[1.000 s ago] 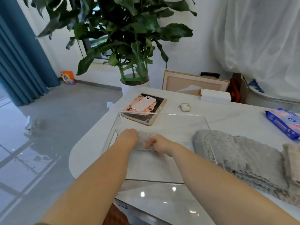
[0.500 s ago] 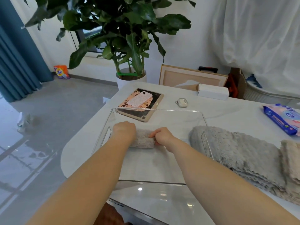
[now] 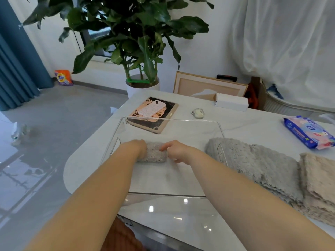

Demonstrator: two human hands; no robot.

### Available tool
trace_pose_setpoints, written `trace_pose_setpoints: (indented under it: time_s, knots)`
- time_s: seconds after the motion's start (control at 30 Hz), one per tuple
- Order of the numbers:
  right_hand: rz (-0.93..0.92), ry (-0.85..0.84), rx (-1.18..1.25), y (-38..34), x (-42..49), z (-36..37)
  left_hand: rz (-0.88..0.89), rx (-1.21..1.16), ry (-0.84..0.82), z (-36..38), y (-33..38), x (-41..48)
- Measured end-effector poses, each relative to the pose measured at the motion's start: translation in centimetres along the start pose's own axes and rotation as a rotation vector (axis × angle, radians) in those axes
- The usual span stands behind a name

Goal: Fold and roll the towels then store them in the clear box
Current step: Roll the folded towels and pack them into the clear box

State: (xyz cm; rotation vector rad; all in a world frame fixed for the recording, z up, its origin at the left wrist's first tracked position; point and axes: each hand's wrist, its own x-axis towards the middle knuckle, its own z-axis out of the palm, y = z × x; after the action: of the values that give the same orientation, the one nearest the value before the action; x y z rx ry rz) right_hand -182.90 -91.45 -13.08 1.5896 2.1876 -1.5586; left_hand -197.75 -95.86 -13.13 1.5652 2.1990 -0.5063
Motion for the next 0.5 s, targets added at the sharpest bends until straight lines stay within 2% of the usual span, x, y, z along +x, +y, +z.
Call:
trace_pose_setpoints:
  time_s: [0.1,0.17,0.23,0.37,0.5]
  knots:
    - [-0.013,-0.01,-0.196,-1.2,-2.7,-2.9,0.027,-0.004,0.081,-1.2,0.2,-1.4]
    - [-0.031,0.032,-0.218,-1.0,-4.9,-5.0,0.072,-0.075,0.152,-2.4,1.4,-2.9]
    - [-0.052,0.089,-0.159,-0.2,-7.4,-6.9,0.169,-0.212,0.238,-3.4,3.0,-4.3]
    - [-0.055,0.3,0.111,4.3,-14.0,-11.7,0.408,-0.416,0.4,-5.3,8.9,-7.9]
    - [0.086,0.445,0.246,11.7,-19.5,-16.3,0.594,-0.493,0.513,-6.2,16.6,-10.4]
